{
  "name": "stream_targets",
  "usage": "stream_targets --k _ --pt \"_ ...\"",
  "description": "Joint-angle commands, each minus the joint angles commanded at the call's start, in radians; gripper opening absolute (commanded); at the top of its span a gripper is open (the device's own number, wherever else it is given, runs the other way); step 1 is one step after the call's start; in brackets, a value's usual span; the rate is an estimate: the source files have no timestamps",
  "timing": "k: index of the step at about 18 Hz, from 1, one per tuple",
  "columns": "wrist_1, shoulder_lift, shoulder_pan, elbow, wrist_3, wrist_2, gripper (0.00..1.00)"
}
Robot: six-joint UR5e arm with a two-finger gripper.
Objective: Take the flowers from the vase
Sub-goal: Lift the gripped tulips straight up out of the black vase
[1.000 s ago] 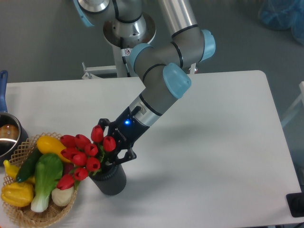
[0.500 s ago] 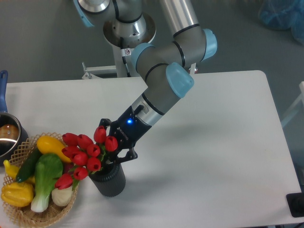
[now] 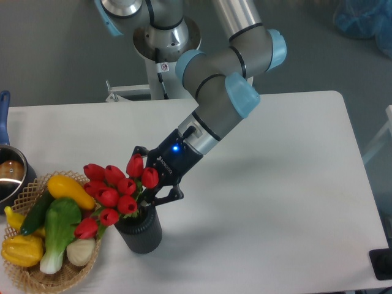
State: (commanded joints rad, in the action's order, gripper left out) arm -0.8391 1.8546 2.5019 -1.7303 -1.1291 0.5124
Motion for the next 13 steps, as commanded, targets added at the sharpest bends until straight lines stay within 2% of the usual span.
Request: stream_targets --k 5,13 --pt "0.002 -0.009 0.012 0.0 0.017 -0.04 0.38" --pt "0.002 -0.058 0.012 0.002 0.123 -0.089 0.38"
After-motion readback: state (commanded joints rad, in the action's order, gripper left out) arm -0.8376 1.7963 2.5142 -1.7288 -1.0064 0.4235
